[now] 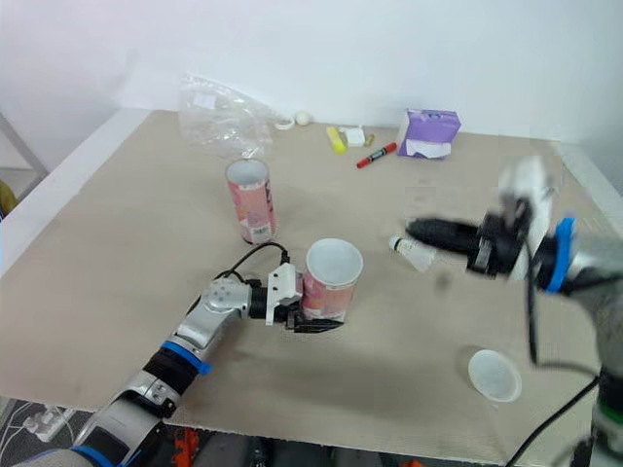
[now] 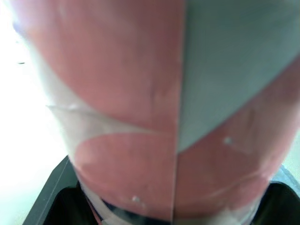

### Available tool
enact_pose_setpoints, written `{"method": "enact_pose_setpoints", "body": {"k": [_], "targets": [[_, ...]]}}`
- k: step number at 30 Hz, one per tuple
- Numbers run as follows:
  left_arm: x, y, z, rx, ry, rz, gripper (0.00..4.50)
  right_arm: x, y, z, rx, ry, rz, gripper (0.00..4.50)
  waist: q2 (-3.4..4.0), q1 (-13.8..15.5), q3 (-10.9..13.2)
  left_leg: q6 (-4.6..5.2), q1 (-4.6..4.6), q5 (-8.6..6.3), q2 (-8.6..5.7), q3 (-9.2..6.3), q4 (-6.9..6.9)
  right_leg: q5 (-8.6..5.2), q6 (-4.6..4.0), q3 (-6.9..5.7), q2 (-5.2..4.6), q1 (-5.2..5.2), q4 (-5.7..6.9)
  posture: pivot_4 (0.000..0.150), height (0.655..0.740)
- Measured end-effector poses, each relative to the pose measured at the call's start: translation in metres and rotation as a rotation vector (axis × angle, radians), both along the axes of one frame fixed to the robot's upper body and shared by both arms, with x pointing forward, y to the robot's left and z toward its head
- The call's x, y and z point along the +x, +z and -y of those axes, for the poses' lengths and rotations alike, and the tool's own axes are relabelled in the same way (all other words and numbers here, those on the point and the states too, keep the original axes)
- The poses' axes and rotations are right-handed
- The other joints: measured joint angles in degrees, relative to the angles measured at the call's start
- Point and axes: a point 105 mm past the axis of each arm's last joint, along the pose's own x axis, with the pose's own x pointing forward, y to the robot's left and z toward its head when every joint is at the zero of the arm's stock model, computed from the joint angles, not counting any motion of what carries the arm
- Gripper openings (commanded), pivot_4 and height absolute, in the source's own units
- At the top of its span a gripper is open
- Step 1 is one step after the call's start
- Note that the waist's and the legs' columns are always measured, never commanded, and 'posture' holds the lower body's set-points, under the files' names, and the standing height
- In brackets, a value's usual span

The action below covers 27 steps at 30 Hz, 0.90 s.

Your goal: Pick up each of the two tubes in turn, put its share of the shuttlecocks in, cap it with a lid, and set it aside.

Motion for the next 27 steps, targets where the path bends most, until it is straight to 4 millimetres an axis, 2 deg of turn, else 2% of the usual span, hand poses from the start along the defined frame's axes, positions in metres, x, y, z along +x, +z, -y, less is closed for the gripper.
{"method": "enact_pose_setpoints", "body": {"k": [1,3,4,5,6,17,22,23,27], "targets": [[0.000,0.001,-0.001,0.002,-0.005,0.006,4.50,-0.006,-0.017,-0.002,-0.036,0.019,-0.008,2.48,0.12,-0.1,0.0,0.01,-0.02,0.00,0.00,0.05,0.00,0.02,0.04,0.06,0.06,-0.06,0.01,0.150,0.7400],[0.000,0.002,0.000,0.002,-0.008,0.010,4.50,-0.015,-0.032,-0.008,-0.070,0.048,0.012,3.34,0.26,-0.3,0.1,0.02,-0.02,-0.01,0.02,0.15,-0.01,0.05,0.11,0.16,0.09,-0.11,0.01,0.150,0.7400],[0.000,0.002,0.000,0.001,-0.009,0.010,4.50,-0.018,-0.038,-0.012,-0.071,0.066,0.011,3.34,0.24,-0.3,0.1,0.02,0.00,-0.01,0.06,0.14,0.00,0.05,0.10,0.15,0.14,-0.10,0.02,0.150,0.7400],[0.000,0.002,0.000,0.002,-0.010,0.010,4.50,-0.026,-0.051,-0.022,-0.082,0.106,0.004,4.16,0.24,-0.3,0.2,0.03,-0.02,0.00,0.07,0.14,0.00,0.04,0.12,0.15,0.17,-0.12,0.02,0.150,0.7400],[-0.001,0.002,-0.001,0.003,-0.012,0.012,4.50,-0.028,-0.055,-0.025,-0.081,0.118,0.001,4.49,0.24,-0.3,0.2,0.05,-0.01,0.01,0.07,0.13,0.00,-0.01,0.13,0.15,0.18,-0.12,0.02,0.150,0.7400],[-0.004,0.020,-0.017,0.031,-0.060,0.089,4.50,-0.022,-0.079,-0.051,-0.069,0.151,0.035,4.49,0.11,-0.2,0.3,0.04,-0.02,0.05,0.10,0.14,0.03,-0.03,-0.19,0.19,0.23,-0.13,0.02,0.150,0.7400],[-0.003,0.026,-0.037,0.061,-0.049,0.104,4.50,-0.012,-0.087,-0.062,-0.019,0.129,0.041,4.49,0.09,-0.2,0.3,0.03,-0.02,0.04,0.11,0.13,0.03,-0.05,-0.20,0.20,0.26,-0.13,0.02,0.150,0.7400],[-0.003,0.029,-0.048,0.069,-0.033,0.100,4.50,-0.007,-0.090,-0.065,-0.005,0.119,0.040,4.49,0.12,-0.2,0.4,0.03,-0.02,0.05,0.12,0.13,0.03,-0.04,-0.21,0.22,0.27,-0.13,0.02,0.150,0.7400],[-0.004,0.027,-0.054,0.079,-0.025,0.076,4.50,-0.005,-0.091,-0.069,0.001,0.124,0.048,4.49,0.10,-0.1,0.4,0.02,-0.02,0.05,0.10,0.10,0.04,-0.05,-0.19,0.23,0.27,-0.10,0.02,0.150,0.7400]]}}
